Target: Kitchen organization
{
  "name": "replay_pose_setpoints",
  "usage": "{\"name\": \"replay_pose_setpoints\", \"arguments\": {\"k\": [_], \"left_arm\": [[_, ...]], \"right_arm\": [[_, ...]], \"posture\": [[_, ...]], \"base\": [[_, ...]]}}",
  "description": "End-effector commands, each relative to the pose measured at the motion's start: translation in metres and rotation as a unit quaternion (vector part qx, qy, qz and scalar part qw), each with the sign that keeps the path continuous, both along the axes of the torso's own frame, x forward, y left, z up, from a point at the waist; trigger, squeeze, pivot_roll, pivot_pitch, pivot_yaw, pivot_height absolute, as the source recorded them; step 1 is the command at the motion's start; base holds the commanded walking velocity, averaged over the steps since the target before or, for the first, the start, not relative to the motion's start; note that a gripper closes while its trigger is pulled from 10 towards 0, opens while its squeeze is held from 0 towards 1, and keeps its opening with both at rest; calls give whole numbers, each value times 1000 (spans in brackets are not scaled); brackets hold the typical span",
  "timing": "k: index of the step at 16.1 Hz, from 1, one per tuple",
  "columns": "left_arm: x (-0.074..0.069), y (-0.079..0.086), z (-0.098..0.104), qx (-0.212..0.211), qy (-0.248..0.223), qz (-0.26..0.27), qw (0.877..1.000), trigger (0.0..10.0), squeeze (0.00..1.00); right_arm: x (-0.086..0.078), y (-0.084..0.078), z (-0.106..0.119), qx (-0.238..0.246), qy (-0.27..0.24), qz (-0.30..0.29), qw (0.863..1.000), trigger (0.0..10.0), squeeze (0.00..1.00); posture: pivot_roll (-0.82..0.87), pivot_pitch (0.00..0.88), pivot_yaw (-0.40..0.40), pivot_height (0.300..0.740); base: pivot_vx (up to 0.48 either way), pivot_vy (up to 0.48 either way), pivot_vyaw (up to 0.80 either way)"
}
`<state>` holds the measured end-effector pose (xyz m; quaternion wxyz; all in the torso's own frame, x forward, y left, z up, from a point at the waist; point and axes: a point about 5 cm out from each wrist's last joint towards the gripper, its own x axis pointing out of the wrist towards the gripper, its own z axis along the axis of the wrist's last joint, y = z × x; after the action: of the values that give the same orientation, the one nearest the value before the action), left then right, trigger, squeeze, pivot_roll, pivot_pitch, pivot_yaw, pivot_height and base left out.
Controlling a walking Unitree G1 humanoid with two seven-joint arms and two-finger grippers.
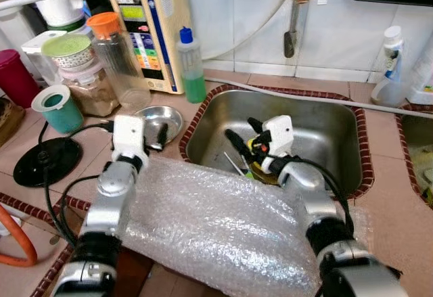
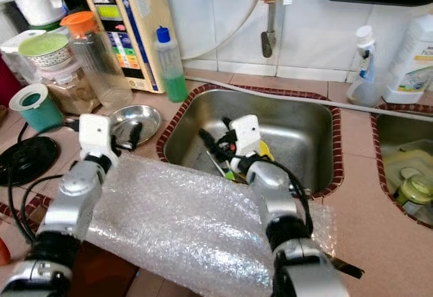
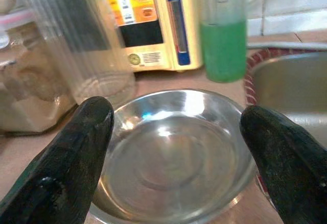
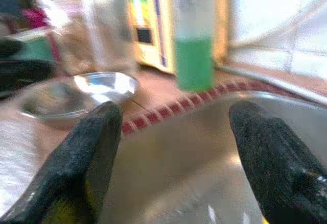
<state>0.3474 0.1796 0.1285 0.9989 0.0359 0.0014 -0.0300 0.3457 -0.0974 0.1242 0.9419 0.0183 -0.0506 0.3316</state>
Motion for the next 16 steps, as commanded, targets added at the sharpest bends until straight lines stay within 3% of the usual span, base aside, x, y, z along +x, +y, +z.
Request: {"name": "replay_pose_setpoints", "arguments": {"k": [1,4,5,9,11,12,16], "left_arm": [[7,10,7,-25,3,30,999,10000,1000],[15,20,8,-77,22,83,993,10000,969],[18,24,8,-91,23,96,991,10000,0],[22,35,7,-117,40,132,983,10000,0],[24,38,0,-138,73,147,977,10000,0],[24,39,-5,-154,92,156,972,10000,0],[25,38,-15,-192,133,174,957,10000,0]], "right_arm": [[-7,11,6,7,-10,38,999,10000,1000],[-22,16,7,2,-19,61,998,10000,1000],[-26,16,9,15,-18,55,998,10000,1000],[-40,20,12,18,-12,83,996,10000,1000],[-49,22,15,21,-5,108,994,10000,1000],[-55,26,16,20,-2,132,991,10000,0],[-70,32,17,3,9,179,984,10000,0]], "posture": [[116,0,134,740],[107,0,134,740],[105,0,135,740],[102,0,144,740],[100,0,150,740],[100,0,151,740],[96,0,153,740]], "base": [[0,0,0],[0,0,0],[0,0,0],[0,0,0],[0,0,0],[0,0,0],[0,0,0]]}}
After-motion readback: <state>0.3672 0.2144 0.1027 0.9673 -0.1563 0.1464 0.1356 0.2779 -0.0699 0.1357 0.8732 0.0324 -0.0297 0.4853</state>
